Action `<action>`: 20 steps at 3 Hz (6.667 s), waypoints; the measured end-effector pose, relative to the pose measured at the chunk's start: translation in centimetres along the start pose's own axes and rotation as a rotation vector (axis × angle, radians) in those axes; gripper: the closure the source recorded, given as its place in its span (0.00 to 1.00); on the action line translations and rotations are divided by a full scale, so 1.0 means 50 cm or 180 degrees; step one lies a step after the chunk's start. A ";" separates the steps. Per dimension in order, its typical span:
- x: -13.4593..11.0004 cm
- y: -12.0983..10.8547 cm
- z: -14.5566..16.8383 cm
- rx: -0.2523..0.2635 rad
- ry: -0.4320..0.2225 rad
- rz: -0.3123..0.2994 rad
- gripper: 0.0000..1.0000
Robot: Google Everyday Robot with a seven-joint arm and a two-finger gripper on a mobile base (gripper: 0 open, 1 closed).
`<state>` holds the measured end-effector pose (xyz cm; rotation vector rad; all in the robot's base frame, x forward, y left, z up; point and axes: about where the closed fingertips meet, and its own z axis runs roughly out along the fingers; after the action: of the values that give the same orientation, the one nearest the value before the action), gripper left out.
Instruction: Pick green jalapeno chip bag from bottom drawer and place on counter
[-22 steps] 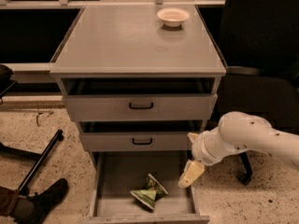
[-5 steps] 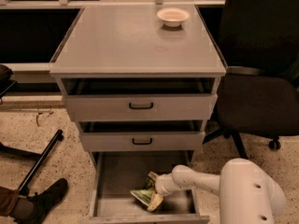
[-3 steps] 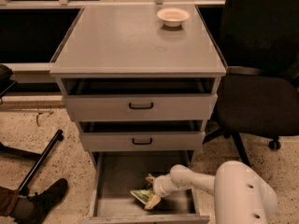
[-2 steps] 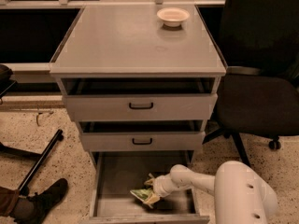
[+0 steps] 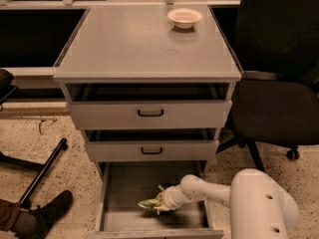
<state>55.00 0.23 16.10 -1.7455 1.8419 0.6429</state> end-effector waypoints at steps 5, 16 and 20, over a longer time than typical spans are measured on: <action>-0.391 -0.079 -0.250 0.0383 0.0406 -0.0610 1.00; -0.976 -0.085 -0.838 0.1261 0.0912 -0.1819 1.00; -1.205 -0.181 -0.985 0.1764 0.1050 -0.2635 1.00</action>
Offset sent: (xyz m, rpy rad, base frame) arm 0.0500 0.0641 0.2466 -0.1773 -0.2062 0.0922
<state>63.94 12.74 92.89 -2.0287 1.1158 -0.4549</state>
